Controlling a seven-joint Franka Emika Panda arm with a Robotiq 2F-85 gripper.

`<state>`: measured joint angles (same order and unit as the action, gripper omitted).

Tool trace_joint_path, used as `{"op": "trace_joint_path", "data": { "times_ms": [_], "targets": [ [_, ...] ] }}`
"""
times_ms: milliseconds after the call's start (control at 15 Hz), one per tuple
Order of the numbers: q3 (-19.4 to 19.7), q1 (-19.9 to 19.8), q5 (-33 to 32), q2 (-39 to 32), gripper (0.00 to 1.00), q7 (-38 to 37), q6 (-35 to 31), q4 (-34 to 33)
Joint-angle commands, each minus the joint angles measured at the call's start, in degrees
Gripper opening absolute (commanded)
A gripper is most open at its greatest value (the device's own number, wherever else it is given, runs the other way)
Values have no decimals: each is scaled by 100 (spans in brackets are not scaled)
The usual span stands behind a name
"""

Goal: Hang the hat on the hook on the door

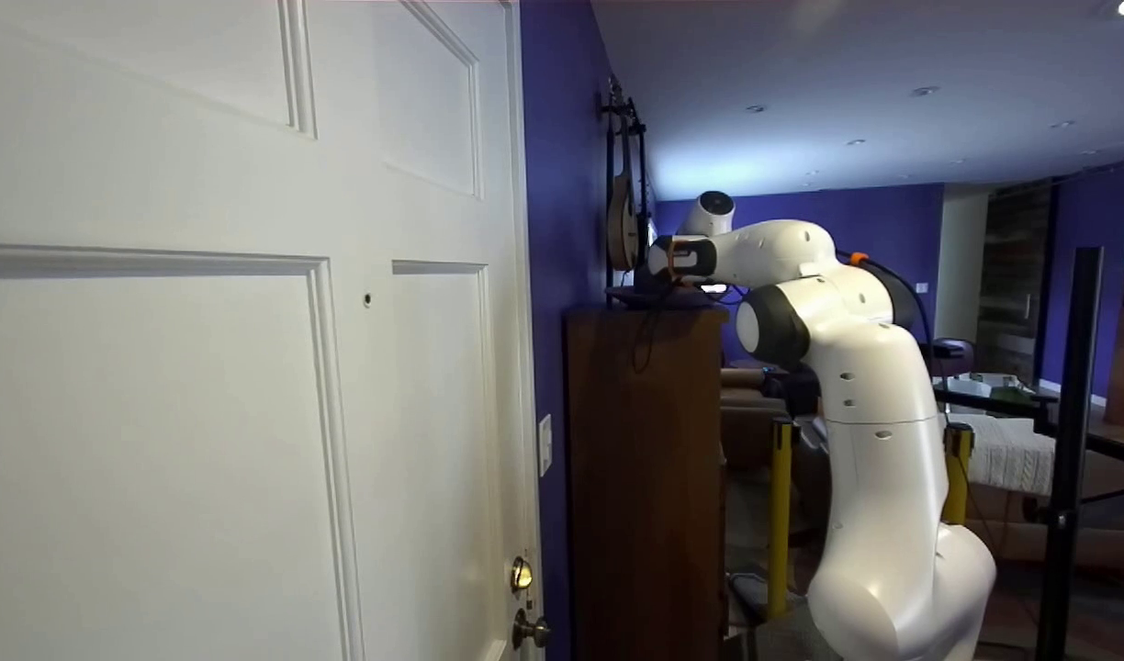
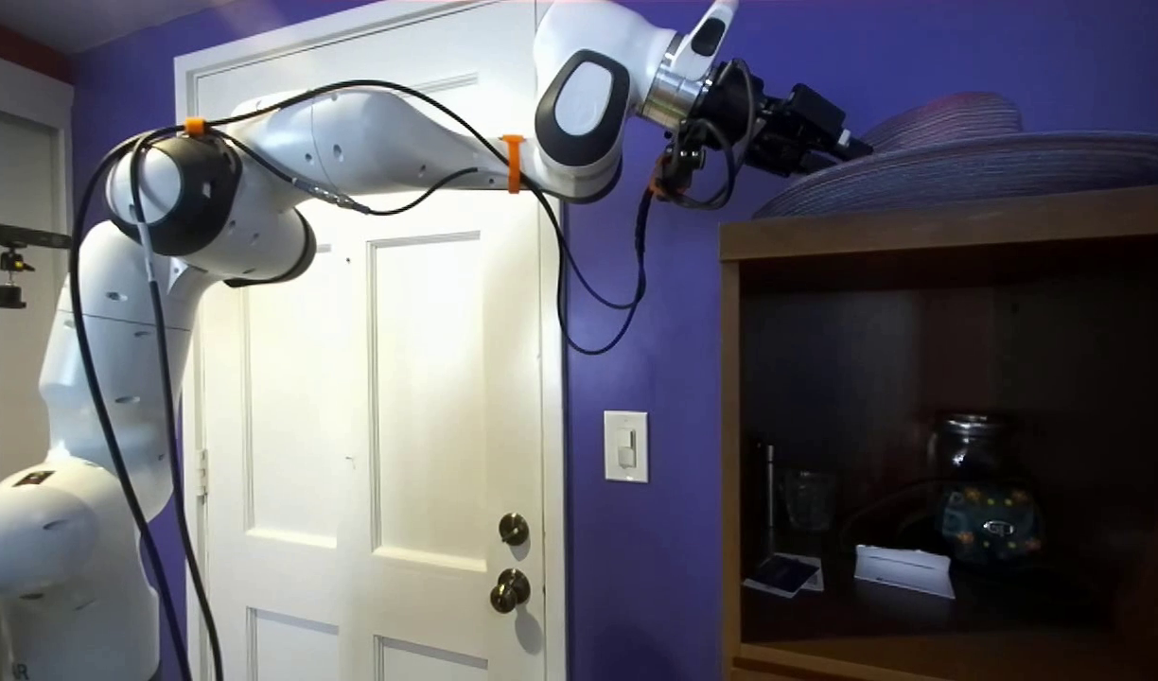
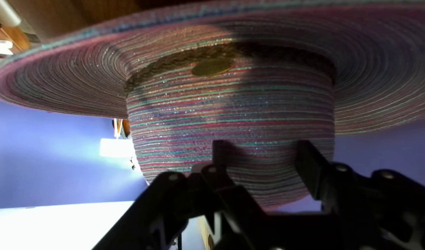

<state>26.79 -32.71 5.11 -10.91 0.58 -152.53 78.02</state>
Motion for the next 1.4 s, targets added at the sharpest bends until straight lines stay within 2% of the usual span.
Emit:
{"op": "trace_joint_path", "data": {
  "times_ms": [0,200,267,333,400,933,1333],
  "targets": [
    [-145,-195,242,-160,23,237,279,-340],
    [-211,-247,267,-120,3,311,402,-335],
    [-211,-251,244,-101,47,298,409,-337],
    [-217,-256,236,-62,43,309,448,-334],
    [-232,-270,266,-35,44,340,383,-330],
    [-217,-296,537,-243,97,413,-256,-388],
    [-339,-411,750,-561,100,543,-548,-442]
  ]
}}
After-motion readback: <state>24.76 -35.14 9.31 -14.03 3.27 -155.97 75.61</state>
